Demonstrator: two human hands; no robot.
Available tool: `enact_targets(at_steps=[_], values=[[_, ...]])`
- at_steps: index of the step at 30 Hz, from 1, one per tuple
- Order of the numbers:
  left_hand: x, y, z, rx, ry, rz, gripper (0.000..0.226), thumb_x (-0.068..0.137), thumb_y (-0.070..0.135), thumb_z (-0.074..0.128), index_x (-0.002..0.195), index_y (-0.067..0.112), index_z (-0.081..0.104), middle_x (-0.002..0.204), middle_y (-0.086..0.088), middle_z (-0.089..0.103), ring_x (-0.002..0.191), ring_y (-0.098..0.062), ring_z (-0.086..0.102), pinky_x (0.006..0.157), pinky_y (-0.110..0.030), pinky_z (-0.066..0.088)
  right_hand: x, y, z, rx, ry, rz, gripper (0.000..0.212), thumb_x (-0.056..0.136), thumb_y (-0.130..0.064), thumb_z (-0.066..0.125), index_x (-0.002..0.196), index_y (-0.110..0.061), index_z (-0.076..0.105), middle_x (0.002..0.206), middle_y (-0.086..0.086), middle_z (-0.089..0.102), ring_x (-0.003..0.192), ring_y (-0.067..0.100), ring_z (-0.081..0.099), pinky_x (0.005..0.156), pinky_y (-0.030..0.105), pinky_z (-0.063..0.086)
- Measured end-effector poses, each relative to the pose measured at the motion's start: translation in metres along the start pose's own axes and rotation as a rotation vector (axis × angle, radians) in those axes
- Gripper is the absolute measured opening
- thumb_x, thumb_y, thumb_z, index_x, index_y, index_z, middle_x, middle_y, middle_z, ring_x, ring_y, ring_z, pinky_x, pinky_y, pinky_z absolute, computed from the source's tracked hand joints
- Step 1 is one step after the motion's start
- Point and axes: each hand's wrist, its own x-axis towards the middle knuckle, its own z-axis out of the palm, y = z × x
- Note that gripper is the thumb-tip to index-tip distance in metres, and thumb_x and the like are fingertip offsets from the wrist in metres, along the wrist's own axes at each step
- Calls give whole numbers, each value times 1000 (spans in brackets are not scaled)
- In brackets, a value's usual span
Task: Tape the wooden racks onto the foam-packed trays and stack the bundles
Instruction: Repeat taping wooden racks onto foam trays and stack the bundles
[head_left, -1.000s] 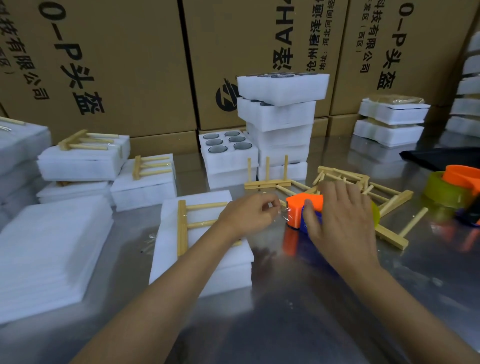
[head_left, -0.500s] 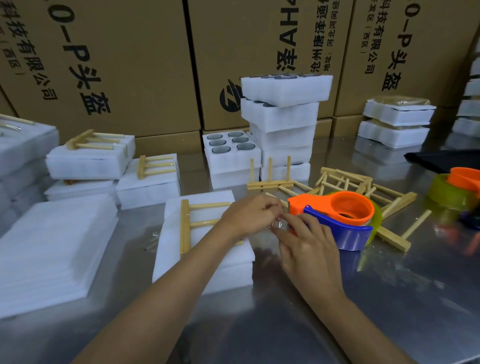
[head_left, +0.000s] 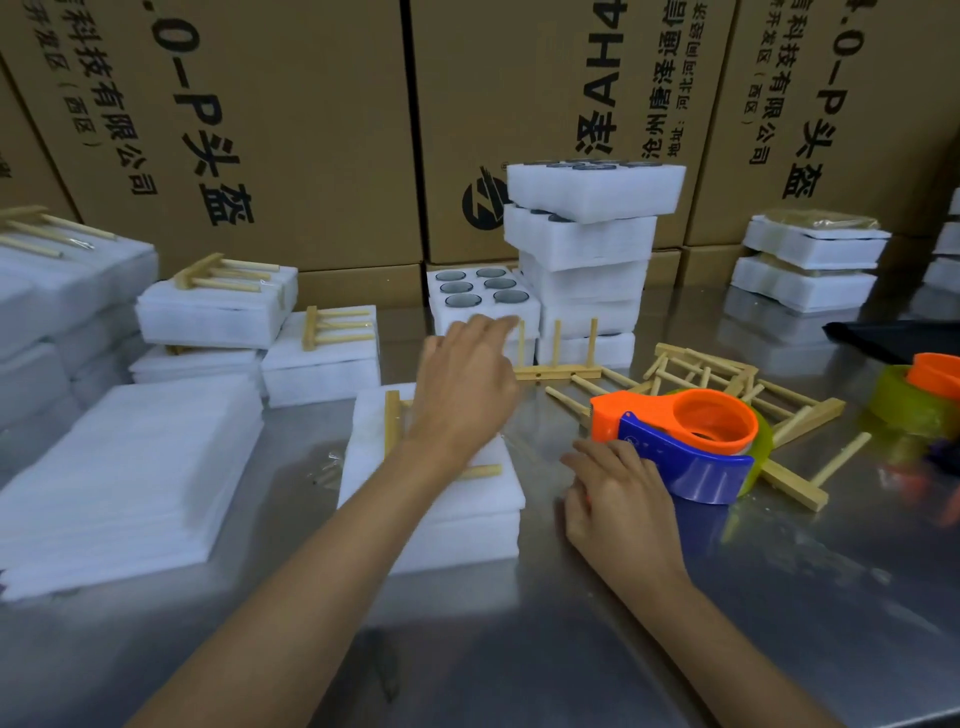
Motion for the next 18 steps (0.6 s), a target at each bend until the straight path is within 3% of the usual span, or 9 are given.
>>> enact_targets(at_steps=[4,6,9,11,14,16,18], values=[[-11,-56,-38,-435,217,-290,45,90,6,44,131,15,60,126,-6,63,114,-23,57,96,-33,44,-1,-9,-6,555,114,225,37,94,-10,50,128,-22,62,114,-3,65,107,13,59,83,28,46],[-28,-89,-43,-475,241,-585,35,97,16,42,126,18,62,128,-6,62,114,-22,57,94,-29,42,10,-24,-9,882,23,394,37,101,-29,46,136,-32,55,128,-8,61,117,10,55,98,36,46],[-54,-119,-19,-412,-135,-908,37,103,35,36,113,14,65,131,-18,61,118,-33,56,101,-39,43,33,-58,-10,1191,-353,691,55,95,-63,41,141,-34,50,142,-12,50,133,14,46,114,39,31],[-62,-121,-5,-672,-246,-1057,49,101,49,39,121,12,64,131,-18,61,119,-32,57,108,-41,40,37,-76,0,1311,-536,693,64,90,-70,41,141,-31,51,145,-8,50,134,14,46,117,38,28],[-63,-129,5,-952,-207,-1103,48,94,59,51,117,20,67,122,-13,68,112,-30,64,108,-46,43,35,-82,13,1486,-505,718,69,83,-72,50,140,-32,52,144,-5,52,136,15,45,118,44,27],[-62,-132,6,-1051,-211,-1077,42,93,56,53,113,23,70,113,-10,73,100,-28,70,100,-44,49,35,-81,16,1492,-470,734,80,74,-75,59,141,-32,50,148,-7,46,139,15,39,119,44,24],[-61,-133,5,-1143,-170,-1018,32,94,52,55,103,27,72,101,-4,77,85,-21,75,81,-37,55,37,-83,18,1442,-433,722,62,76,-69,61,129,-38,54,140,-15,46,139,13,38,118,40,24]])
